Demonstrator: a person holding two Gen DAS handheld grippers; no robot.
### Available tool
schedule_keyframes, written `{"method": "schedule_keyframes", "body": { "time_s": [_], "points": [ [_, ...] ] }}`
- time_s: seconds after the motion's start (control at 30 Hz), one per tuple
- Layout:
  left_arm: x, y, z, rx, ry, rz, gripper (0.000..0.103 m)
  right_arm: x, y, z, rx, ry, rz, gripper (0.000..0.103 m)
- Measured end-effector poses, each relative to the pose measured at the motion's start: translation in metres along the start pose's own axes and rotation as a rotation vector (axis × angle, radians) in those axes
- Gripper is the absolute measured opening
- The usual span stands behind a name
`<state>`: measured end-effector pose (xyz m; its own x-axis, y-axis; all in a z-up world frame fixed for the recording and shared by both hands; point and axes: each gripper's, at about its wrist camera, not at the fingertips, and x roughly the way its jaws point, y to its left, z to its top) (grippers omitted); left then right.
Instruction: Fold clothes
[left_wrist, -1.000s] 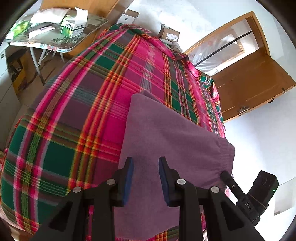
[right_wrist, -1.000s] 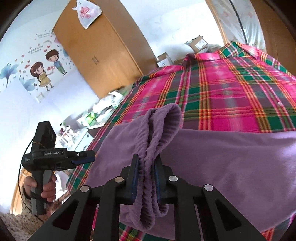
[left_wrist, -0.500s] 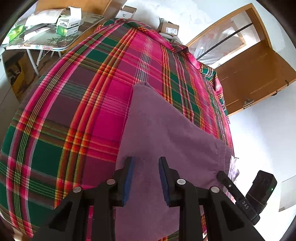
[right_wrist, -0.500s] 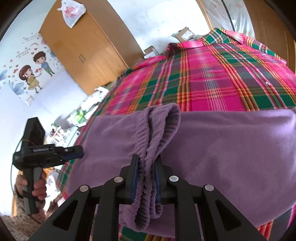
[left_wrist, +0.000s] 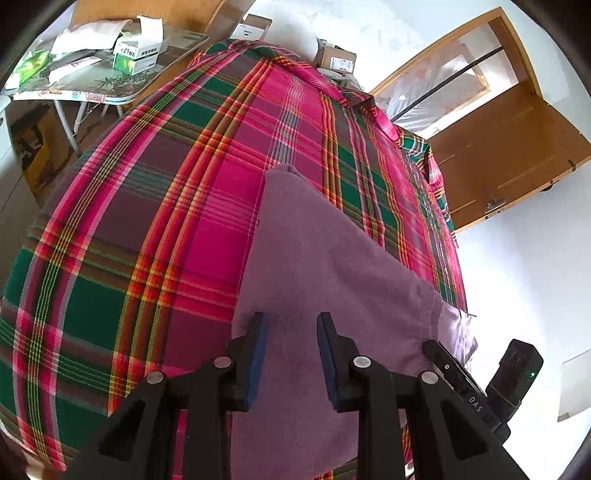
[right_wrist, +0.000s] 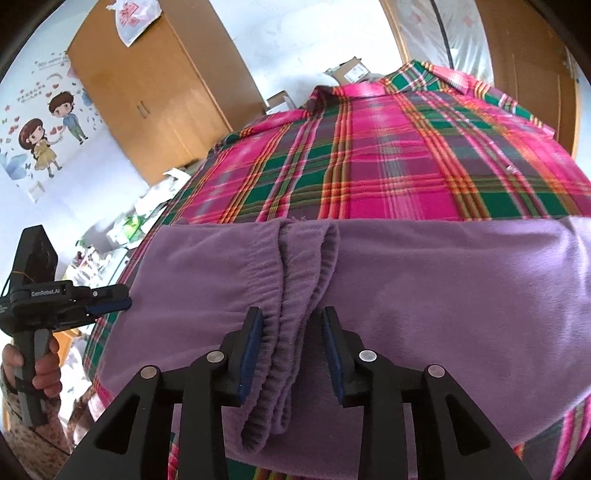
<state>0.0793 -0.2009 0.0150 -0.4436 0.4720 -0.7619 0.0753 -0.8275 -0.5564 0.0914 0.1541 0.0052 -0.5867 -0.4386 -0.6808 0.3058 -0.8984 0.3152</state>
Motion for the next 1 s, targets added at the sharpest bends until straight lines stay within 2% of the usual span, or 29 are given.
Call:
{"method": "schedule_keyframes", "body": {
  "time_s": [0.07, 0.2, 0.37, 0.5, 0.73, 0.83, 1.0],
  "points": [
    [-0.001, -0.001, 0.000, 0.001, -0.007, -0.003, 0.028, -0.010, 0.002, 0.000, -0.020, -0.031, -0.014, 0.034],
    [-0.003, -0.009, -0.003, 0.023, -0.015, -0.005, 0.028, -0.026, 0.013, -0.009, -0.080, -0.026, 0.112, 0.034],
    [0.002, -0.020, -0.012, 0.079, 0.007, -0.008, 0.028, -0.013, 0.017, -0.027, -0.113, 0.045, 0.040, 0.034],
    [0.010, -0.017, -0.013, 0.067, 0.032, 0.022, 0.028, -0.016, 0.009, -0.034, -0.083, 0.047, 0.045, 0.034],
    [0.006, -0.031, -0.012, 0.096, 0.027, 0.004, 0.028, -0.028, 0.002, -0.040, -0.061, 0.018, 0.023, 0.034],
    [0.009, -0.051, -0.012, 0.137, 0.047, -0.026, 0.028, -0.035, -0.007, -0.042, -0.034, 0.003, 0.020, 0.034],
    [0.025, -0.089, -0.013, 0.212, 0.078, -0.056, 0.028, -0.057, -0.042, -0.042, 0.049, -0.052, -0.052, 0.034]
  ]
}}
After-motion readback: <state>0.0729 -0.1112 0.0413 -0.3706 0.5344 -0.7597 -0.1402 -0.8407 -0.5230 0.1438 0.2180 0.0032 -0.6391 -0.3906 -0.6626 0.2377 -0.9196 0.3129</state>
